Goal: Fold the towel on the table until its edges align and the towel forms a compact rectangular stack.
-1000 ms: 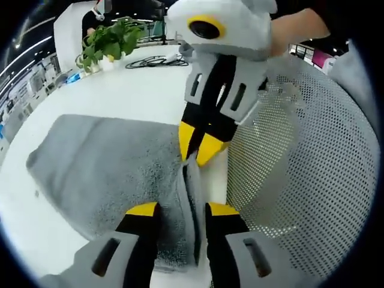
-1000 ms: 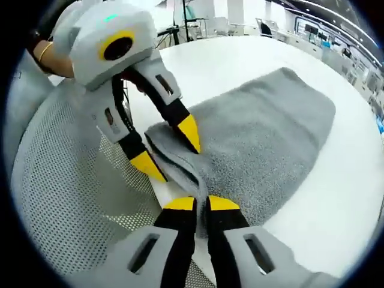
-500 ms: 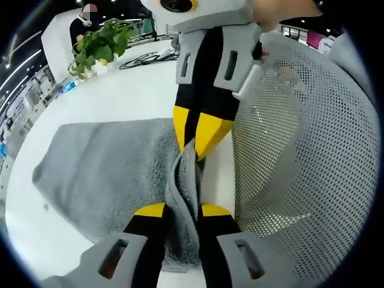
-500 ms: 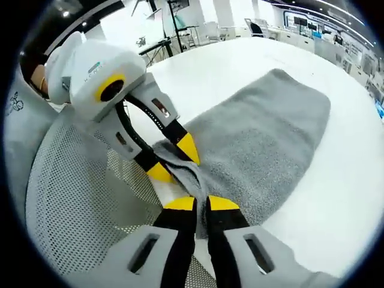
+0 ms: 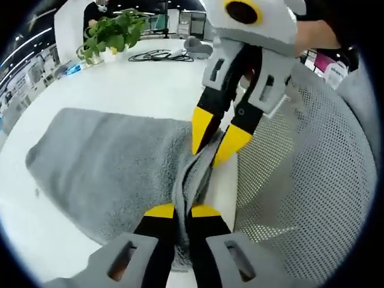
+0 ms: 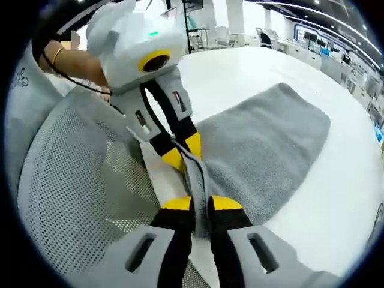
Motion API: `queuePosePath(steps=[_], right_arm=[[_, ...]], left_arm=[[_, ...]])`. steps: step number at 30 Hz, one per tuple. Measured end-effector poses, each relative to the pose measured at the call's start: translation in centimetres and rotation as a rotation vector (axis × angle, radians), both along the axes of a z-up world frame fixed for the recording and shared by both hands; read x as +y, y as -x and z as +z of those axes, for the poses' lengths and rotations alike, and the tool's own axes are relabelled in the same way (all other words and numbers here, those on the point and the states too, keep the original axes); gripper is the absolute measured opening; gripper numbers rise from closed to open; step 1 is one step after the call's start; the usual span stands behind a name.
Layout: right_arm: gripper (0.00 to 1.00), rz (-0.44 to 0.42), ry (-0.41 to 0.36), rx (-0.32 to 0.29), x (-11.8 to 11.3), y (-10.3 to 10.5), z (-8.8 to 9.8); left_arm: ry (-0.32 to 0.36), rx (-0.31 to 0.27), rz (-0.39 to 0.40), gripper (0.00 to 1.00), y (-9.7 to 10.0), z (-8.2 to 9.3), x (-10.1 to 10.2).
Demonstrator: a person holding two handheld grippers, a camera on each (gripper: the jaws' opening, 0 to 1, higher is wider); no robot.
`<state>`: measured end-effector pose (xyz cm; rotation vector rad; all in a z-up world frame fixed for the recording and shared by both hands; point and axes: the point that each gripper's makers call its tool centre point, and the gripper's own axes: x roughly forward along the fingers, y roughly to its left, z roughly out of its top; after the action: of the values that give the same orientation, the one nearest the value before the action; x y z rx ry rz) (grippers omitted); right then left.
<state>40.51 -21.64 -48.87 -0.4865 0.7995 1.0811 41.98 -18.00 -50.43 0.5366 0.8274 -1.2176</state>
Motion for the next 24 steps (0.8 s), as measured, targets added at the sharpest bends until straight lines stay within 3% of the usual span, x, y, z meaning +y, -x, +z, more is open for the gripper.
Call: queuePosePath(steps=[6, 10, 15, 19, 24], right_arm=[[0.15, 0.06, 0.062, -0.102, -0.1, 0.3, -0.2], [0.17, 0.108, 0.107, -0.136, -0.1, 0.8, -0.5], [0.16, 0.089, 0.105, -0.108, 0.0, 1.2, -0.8], [0.15, 0.079, 0.104, -0.093, -0.1, 1.1, -1.4], [0.15, 0.054, 0.087, -0.087, 0.0, 0.7, -1.1]], left_arm=[[0.023, 0.039, 0.017, 0.06, -0.4, 0.3, 0.1], [0.012, 0.028, -0.003, 0.07, 0.1, -0.1, 0.0], [-0.012, 0.0, -0.062, 0.12, 1.1, -0.1, -0.3], [-0.047, -0.036, -0.154, 0.19, 1.8, -0.7, -0.2], [-0.083, -0.101, -0.186, 0.18, 1.6, -1.3, 0.0]])
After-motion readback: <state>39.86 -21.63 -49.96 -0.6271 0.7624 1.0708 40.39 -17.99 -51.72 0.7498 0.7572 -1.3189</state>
